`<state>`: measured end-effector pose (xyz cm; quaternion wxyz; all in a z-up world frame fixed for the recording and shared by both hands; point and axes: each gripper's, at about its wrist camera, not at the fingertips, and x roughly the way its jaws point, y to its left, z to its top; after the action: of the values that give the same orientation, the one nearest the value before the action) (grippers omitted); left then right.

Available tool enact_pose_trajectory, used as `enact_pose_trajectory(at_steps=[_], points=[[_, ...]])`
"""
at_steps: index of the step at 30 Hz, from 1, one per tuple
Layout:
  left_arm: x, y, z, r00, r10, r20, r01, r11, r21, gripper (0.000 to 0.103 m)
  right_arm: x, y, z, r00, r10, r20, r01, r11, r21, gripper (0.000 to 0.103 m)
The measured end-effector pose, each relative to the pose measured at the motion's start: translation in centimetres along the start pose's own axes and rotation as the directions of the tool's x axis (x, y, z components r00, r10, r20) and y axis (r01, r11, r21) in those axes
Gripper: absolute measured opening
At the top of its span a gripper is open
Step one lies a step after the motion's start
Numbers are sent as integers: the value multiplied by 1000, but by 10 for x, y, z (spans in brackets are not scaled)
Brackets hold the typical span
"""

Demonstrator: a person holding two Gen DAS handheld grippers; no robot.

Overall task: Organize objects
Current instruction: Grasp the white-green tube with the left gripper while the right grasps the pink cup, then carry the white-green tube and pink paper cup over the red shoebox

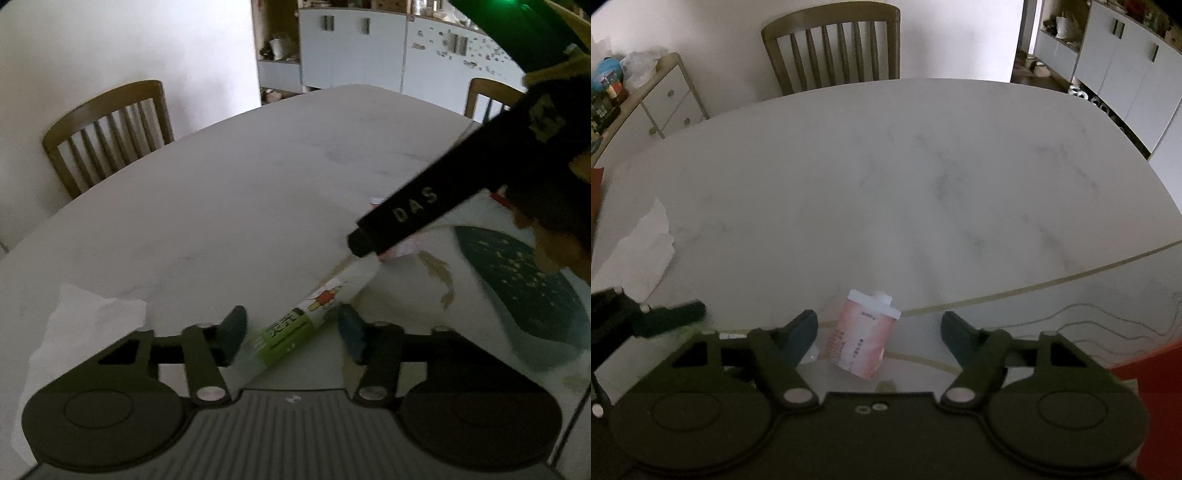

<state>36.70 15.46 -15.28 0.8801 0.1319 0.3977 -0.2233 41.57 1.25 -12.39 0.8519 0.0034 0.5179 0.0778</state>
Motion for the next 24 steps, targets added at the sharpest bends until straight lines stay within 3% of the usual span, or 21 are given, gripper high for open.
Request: enact_pose_trajectory(at_steps=[3, 8, 13, 19, 24], points=[[-2, -9, 0, 1000, 2, -7, -1, 1000, 17, 32, -2, -1, -2, 1000, -8, 0, 8, 1000, -14, 64], [-7, -18, -4, 1000, 10, -20, -11, 1000, -18, 23, -4, 2, -11, 1000, -25, 12, 26, 998, -61, 55], [-15, -25, -12, 999, 19, -30, -21, 996, -82, 18, -8, 1, -17, 999, -34, 27, 36, 996, -83, 32], [-22, -32, -16, 999, 24, -44, -31, 988, -151, 17, -15, -5, -28, 1000, -5, 12, 6, 995, -96, 13], [-26, -31, -20, 999, 9, -45, -19, 975, -220, 17, -26, -12, -42, 999, 36, 32, -32, 993, -117, 9]])
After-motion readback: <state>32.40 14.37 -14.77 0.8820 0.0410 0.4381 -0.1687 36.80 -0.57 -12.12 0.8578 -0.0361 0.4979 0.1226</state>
